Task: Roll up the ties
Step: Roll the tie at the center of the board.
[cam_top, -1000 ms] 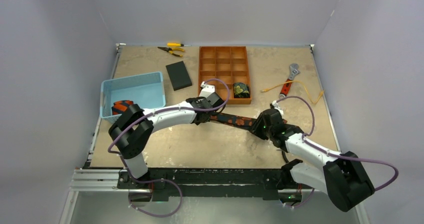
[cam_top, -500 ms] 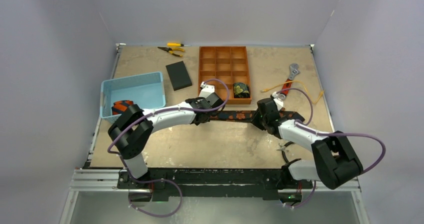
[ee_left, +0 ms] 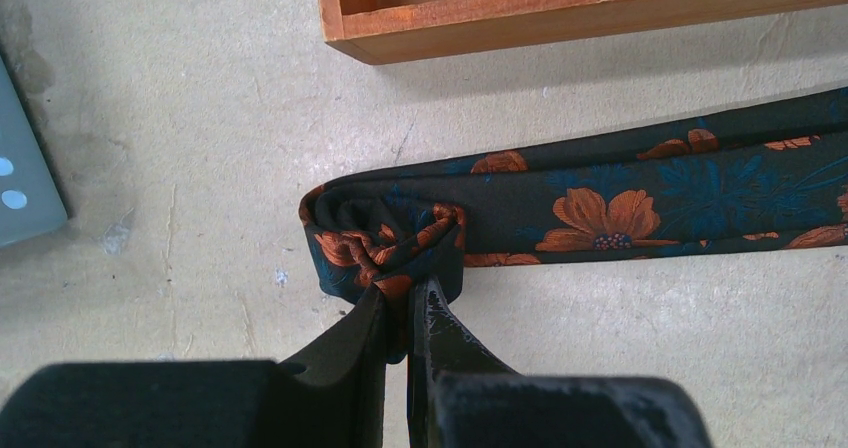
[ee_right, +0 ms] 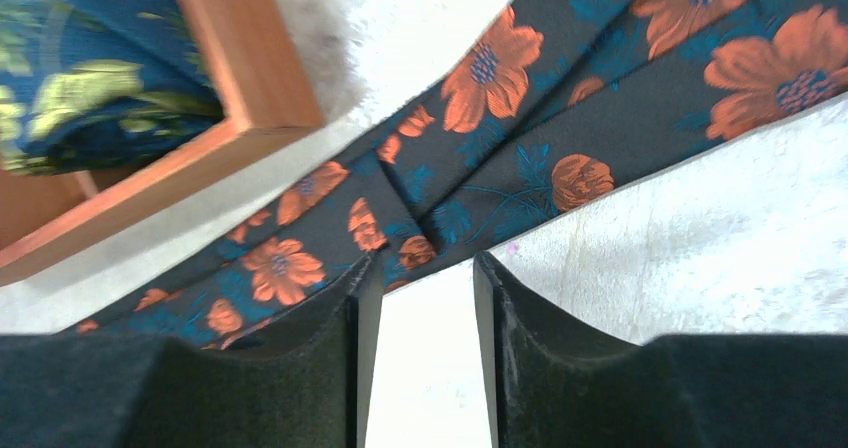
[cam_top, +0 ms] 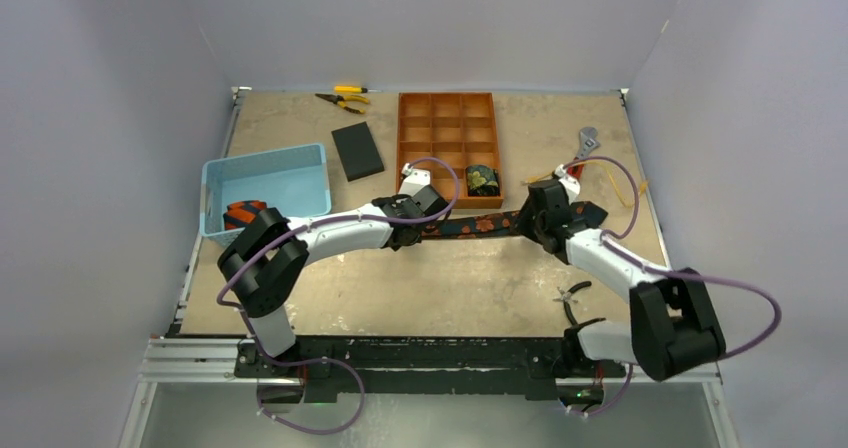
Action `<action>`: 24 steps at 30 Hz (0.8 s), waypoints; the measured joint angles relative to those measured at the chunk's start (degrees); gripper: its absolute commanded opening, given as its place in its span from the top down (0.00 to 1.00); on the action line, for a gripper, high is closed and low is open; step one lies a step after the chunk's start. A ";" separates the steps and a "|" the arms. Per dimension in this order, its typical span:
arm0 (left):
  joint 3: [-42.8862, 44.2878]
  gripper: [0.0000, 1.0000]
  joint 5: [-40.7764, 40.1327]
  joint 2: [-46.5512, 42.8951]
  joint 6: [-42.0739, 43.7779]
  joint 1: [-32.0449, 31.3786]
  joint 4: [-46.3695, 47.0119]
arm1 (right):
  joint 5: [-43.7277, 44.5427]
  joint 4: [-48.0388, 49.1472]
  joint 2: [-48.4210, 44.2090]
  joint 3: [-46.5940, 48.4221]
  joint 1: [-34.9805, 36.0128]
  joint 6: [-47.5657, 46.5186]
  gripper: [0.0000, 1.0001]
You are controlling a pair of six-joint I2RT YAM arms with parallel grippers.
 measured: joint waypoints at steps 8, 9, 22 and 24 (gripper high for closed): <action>0.00 1.00 0.00 0.02 -0.07 0.15 0.33 | -0.07 -2.34 -6.08 1.92 -5.99 -3.10 0.51; 0.00 1.00 0.00 0.02 -0.17 0.17 0.37 | -0.44 -2.25 -5.70 1.95 -8.13 -3.04 0.51; -1.49 1.00 -0.04 -0.07 -0.68 0.68 2.05 | -0.98 3.39 3.08 2.49 -15.96 2.86 0.54; -1.53 1.00 -0.04 -0.09 -0.66 0.68 2.10 | -1.18 4.09 6.27 3.04 -16.22 3.34 0.55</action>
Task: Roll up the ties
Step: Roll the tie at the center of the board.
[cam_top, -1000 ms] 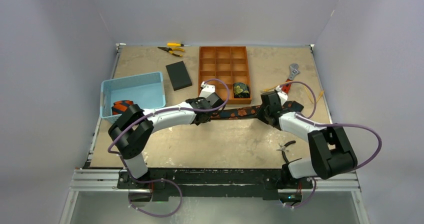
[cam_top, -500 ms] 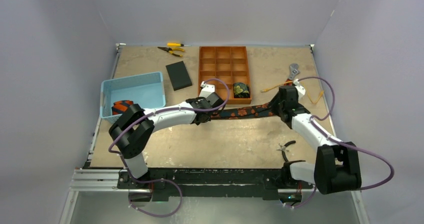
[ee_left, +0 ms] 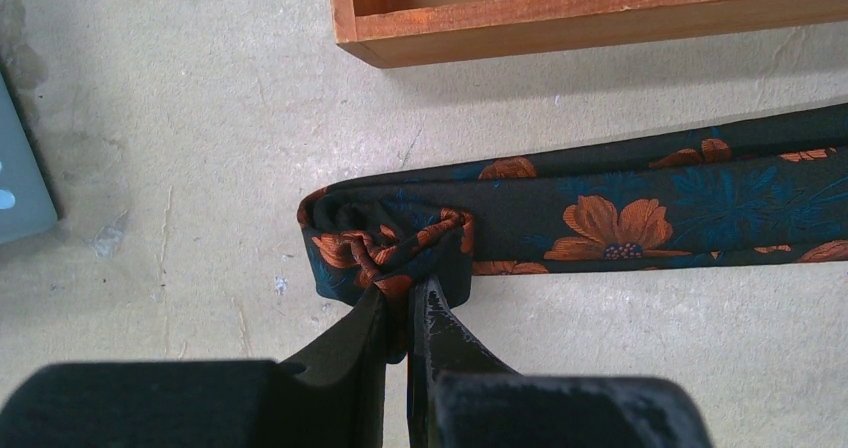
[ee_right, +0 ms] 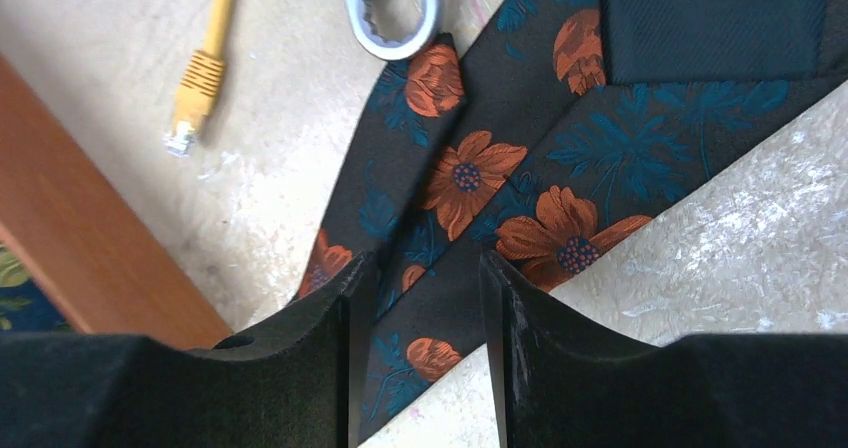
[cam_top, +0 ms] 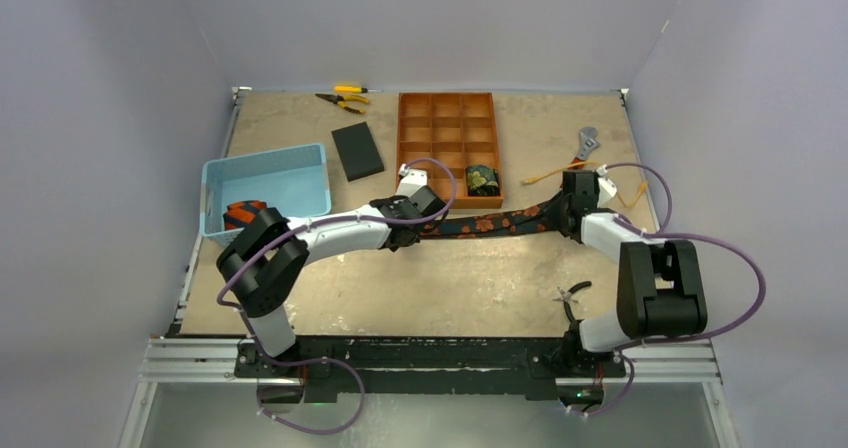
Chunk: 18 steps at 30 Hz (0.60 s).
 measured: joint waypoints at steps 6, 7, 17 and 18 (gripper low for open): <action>-0.76 1.00 0.00 -0.59 -0.11 0.02 0.48 | -0.74 2.75 1.95 0.00 -0.31 1.27 0.58; -0.83 1.00 0.00 -0.61 -0.22 0.02 0.55 | -0.79 3.21 2.03 0.00 -0.31 1.44 0.58; -0.90 1.00 0.00 -0.63 -0.39 0.02 0.63 | -1.73 7.32 4.42 0.20 -0.44 3.43 0.62; -0.90 1.00 0.00 -0.63 -0.39 0.02 0.66 | -2.01 7.50 5.27 0.31 -0.55 3.48 0.66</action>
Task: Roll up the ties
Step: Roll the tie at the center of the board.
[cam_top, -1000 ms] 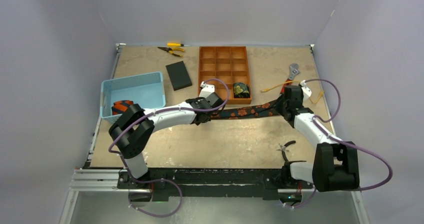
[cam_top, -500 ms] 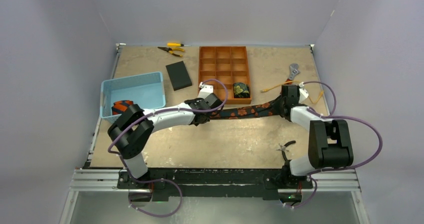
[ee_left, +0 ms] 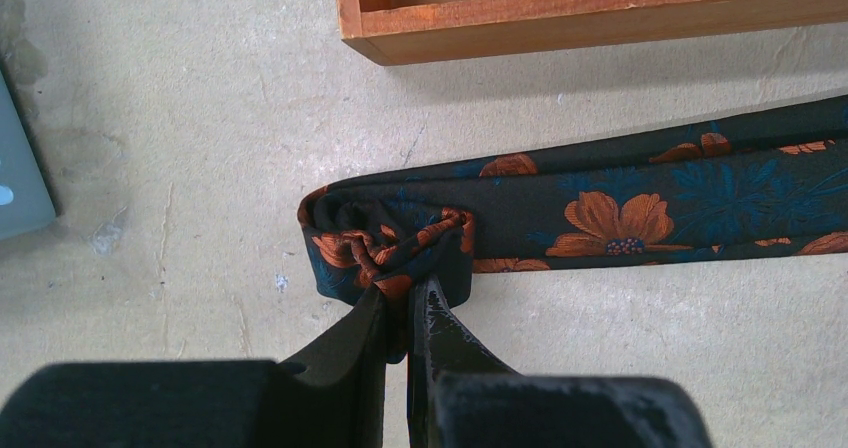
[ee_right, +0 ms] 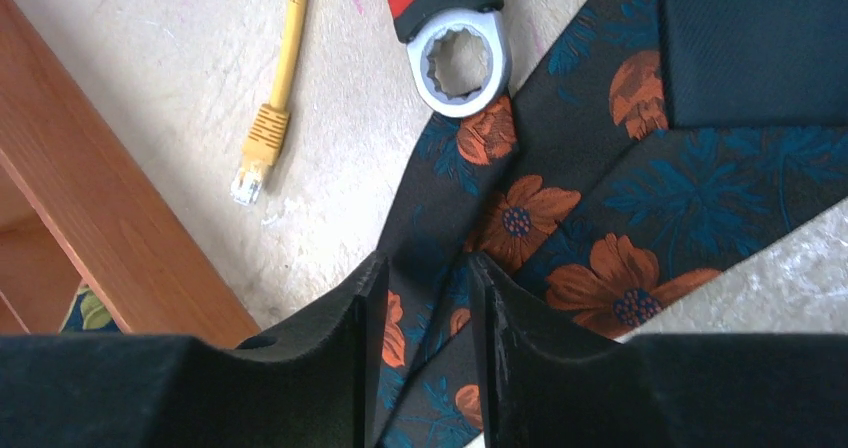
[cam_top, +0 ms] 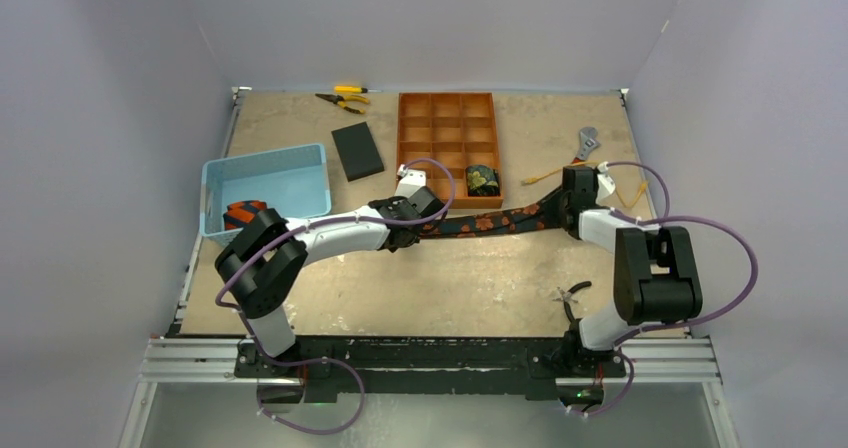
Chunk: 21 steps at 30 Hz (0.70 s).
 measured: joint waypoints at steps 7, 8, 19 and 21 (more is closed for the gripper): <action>-0.66 1.00 0.00 -0.42 -0.02 0.00 0.33 | -0.52 1.68 1.77 0.50 -0.48 0.79 0.90; -0.76 1.00 0.00 -0.50 -0.04 0.00 0.37 | -0.55 1.70 1.66 0.50 -0.46 0.83 0.92; -0.94 1.00 0.00 -0.55 -0.44 0.00 0.63 | -0.76 1.40 -7.69 -1.88 -0.46 0.68 1.00; -0.94 1.00 0.00 -0.55 -0.46 0.00 0.66 | -0.72 0.63 -9.94 -2.64 -0.46 0.68 1.00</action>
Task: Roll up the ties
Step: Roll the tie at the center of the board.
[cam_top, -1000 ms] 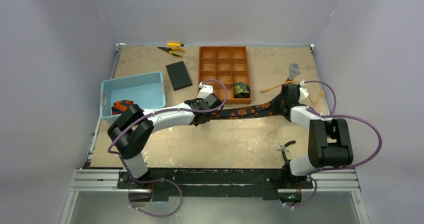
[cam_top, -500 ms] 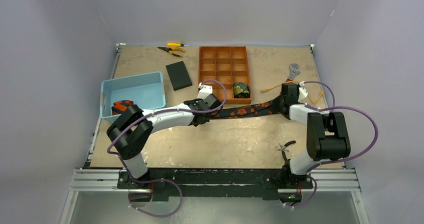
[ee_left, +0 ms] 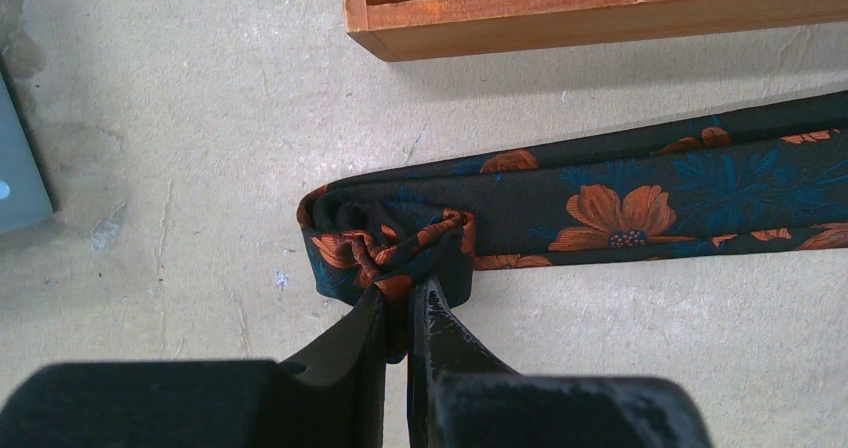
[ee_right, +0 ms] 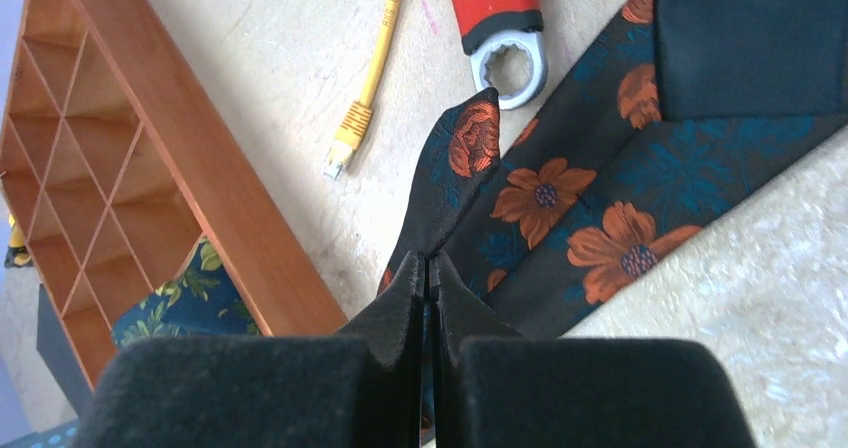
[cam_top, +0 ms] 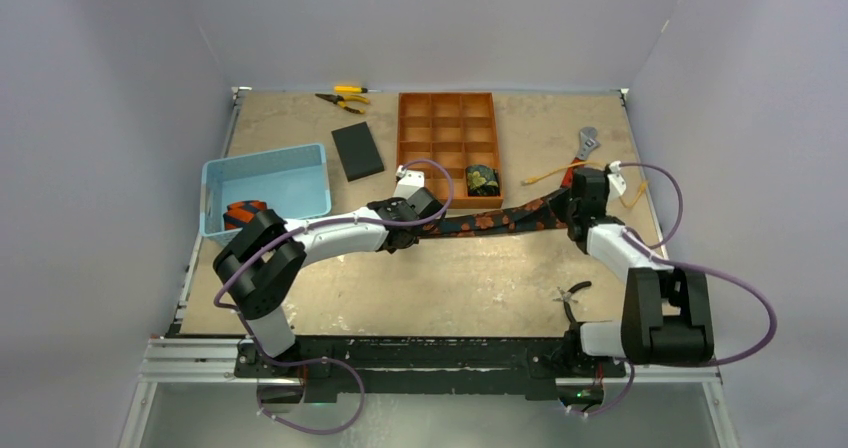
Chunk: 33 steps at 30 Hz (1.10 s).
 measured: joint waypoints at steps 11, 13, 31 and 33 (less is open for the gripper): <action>-0.02 1.00 0.00 0.00 0.00 0.00 0.00 | 1.99 -3.65 -4.35 -7.69 0.00 1.75 1.00; -0.02 1.00 0.00 0.00 -0.02 0.00 0.02 | 2.12 -4.39 -3.32 -8.04 0.00 2.47 1.00; -0.68 1.00 0.02 0.00 0.00 0.00 0.72 | 9.31 -3.91 -3.13 -5.18 -0.07 2.03 0.59; -0.72 1.00 0.02 0.00 0.00 0.00 0.81 | 9.35 -3.93 -1.86 -4.52 -0.11 1.66 0.52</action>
